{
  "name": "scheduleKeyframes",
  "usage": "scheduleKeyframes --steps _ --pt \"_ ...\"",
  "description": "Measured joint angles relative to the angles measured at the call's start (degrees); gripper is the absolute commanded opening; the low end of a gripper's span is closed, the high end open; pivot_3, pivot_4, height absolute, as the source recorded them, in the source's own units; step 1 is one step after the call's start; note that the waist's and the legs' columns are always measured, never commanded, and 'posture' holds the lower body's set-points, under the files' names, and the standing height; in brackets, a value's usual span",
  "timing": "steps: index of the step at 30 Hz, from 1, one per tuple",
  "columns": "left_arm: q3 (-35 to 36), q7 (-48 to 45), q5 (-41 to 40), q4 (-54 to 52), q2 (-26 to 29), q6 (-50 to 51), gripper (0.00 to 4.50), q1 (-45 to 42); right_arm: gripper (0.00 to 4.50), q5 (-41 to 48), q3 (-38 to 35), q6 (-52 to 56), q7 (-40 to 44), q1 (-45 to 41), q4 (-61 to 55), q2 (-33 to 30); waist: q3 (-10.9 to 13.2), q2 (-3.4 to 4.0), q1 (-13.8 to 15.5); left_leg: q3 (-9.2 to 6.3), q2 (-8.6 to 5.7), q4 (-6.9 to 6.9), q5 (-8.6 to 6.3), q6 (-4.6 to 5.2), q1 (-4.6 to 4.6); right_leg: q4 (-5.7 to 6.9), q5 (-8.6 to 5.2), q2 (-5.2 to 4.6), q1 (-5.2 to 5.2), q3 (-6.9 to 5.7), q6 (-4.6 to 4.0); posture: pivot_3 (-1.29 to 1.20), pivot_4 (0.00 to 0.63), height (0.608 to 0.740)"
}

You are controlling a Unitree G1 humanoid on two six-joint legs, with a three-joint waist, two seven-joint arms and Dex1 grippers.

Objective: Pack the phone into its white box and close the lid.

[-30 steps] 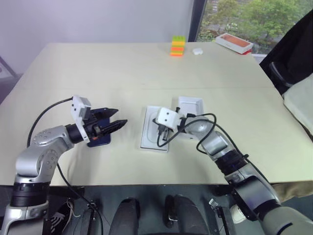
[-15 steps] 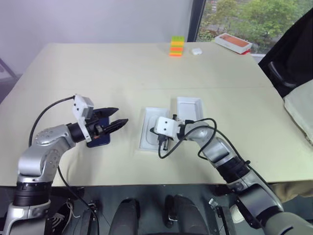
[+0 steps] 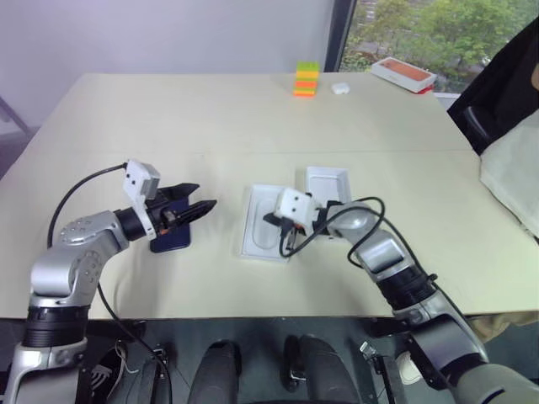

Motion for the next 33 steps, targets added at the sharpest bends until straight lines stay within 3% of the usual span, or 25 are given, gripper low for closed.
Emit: scheduleKeyframes --steps 6,18,24,33 --pt "4.0 0.3 -2.1 6.5 2.6 5.5 3.48 -2.7 0.05 3.1 -3.1 1.8 0.3 -3.7 -3.0 0.0 0.0 0.0 -0.2 -0.02 0.07 -0.03 0.0 0.0 0.01 -0.01 -0.01 0.09 -0.03 -0.03 0.01 0.0 0.15 0.74" --pt "11.3 2.4 -5.2 20.9 10.7 24.1 3.48 -6.6 0.05 -0.1 3.3 1.3 -5.3 -5.3 4.8 9.5 0.0 -0.04 -1.4 0.01 0.07 -0.05 0.0 0.0 -0.02 0.03 0.01 0.04 -0.09 0.01 -0.01 0.0 0.15 0.74" --pt "12.5 1.9 -7.1 26.7 10.7 30.6 3.48 -7.0 0.05 -4.8 7.4 -3.3 -10.1 -13.2 17.3 17.1 0.0 -0.04 -1.4 -0.01 0.07 -0.07 0.0 -0.01 -0.02 0.06 0.01 0.05 -0.12 0.06 -0.03 0.0 0.15 0.74" --pt "12.0 1.8 -5.6 29.1 10.2 30.2 3.48 -7.1 0.05 -8.7 10.7 -5.8 -11.2 -11.8 22.5 19.5 0.0 -0.11 -1.1 -0.02 -0.05 -0.03 0.01 -0.02 -0.05 0.06 0.02 -0.18 -0.1 0.11 -0.03 0.0 0.15 0.74"
